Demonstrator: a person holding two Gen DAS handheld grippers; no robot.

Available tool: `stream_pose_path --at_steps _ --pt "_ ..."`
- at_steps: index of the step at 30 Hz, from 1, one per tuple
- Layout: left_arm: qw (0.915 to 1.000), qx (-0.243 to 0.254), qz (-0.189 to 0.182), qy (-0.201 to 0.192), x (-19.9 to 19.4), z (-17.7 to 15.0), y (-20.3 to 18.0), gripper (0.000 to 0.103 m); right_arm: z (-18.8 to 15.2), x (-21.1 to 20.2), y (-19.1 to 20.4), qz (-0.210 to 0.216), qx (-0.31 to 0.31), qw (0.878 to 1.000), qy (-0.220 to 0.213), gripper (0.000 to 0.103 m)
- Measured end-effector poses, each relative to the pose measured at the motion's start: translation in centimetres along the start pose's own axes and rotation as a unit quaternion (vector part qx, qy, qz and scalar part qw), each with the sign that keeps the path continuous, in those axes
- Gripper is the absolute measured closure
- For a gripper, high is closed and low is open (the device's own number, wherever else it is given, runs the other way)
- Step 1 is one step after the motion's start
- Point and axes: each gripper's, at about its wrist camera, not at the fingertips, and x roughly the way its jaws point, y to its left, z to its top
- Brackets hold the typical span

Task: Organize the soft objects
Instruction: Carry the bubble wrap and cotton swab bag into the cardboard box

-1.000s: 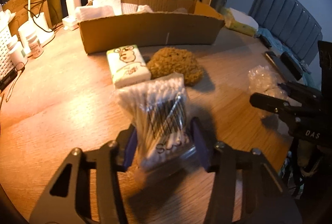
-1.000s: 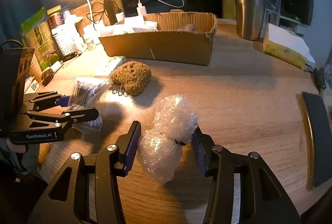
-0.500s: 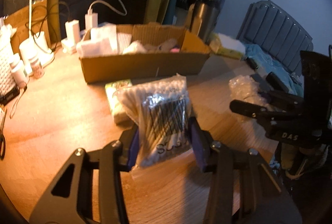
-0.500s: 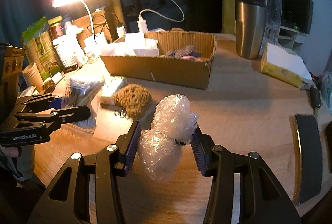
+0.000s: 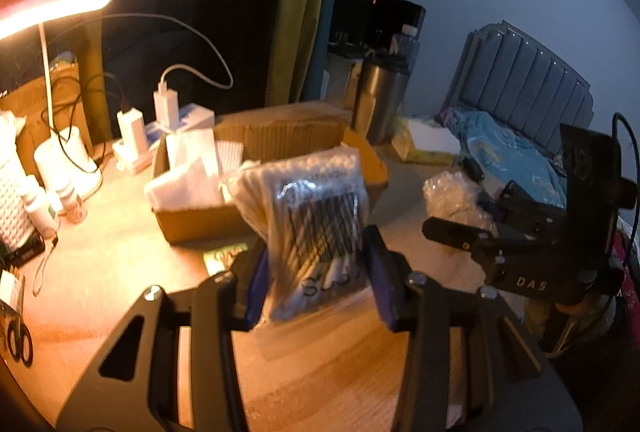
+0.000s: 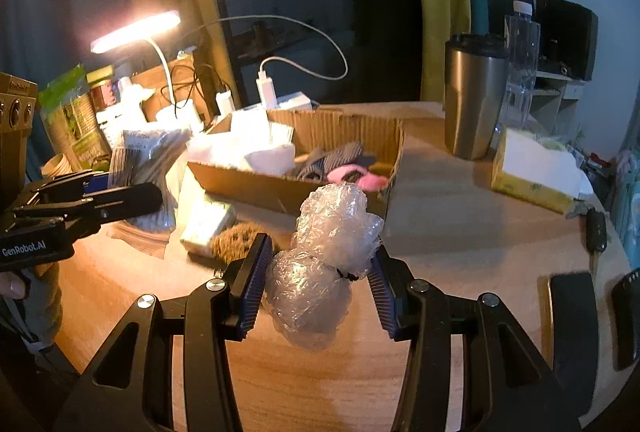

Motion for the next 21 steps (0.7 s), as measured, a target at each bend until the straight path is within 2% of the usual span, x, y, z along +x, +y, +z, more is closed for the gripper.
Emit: stream_pose_path --at_steps 21 --pt "0.9985 -0.018 0.019 -0.048 0.2 6.3 2.9 0.058 4.7 2.6 -1.1 -0.008 -0.012 1.0 -0.022 0.053"
